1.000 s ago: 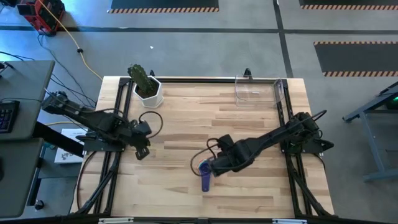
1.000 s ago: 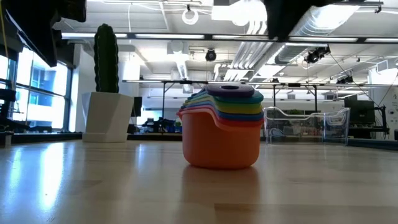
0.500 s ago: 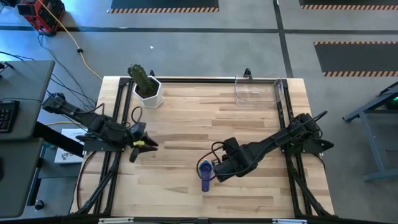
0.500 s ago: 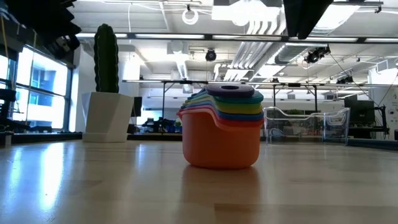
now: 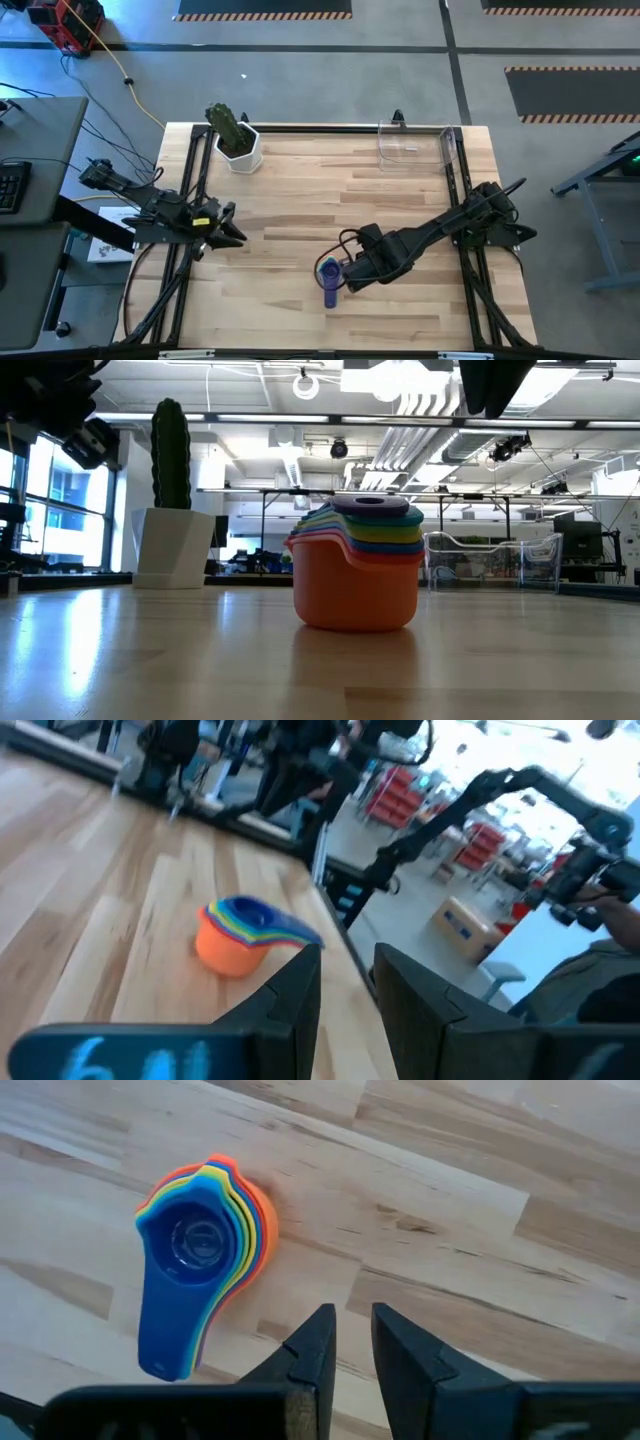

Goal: Nest measuring cups in basket
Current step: Put the nested measuring cups into the transparent bin

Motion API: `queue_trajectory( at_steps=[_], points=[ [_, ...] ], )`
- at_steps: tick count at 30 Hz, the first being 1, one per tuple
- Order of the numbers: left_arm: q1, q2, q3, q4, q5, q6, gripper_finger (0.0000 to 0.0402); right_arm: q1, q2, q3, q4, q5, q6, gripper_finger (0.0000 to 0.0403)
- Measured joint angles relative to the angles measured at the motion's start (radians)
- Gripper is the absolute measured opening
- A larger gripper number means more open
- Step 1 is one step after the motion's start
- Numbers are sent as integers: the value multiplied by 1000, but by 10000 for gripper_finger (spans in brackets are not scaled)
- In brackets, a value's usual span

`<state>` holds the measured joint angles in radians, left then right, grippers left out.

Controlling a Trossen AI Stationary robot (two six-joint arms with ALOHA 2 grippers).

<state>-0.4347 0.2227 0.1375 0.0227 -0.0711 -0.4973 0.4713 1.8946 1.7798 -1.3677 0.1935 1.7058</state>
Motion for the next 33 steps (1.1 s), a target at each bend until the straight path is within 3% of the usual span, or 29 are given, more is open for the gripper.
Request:
queue_trajectory(
  at_steps=[10, 18, 25, 33],
  points=[
    [13, -114, -127, 172, -19, 106, 87, 0, 0, 0, 23, 0, 23, 57],
    [23, -116, -125, 96, 30, 81, 87, 0, 0, 0, 54, 0, 103, 57],
    [23, -115, -125, -2, -25, 66, 87, 0, 0, 0, 167, 0, 130, 57],
    [23, -110, -125, -2, -26, 170, 87, 1, 0, 0, 252, 1, 169, 45]
  ],
)
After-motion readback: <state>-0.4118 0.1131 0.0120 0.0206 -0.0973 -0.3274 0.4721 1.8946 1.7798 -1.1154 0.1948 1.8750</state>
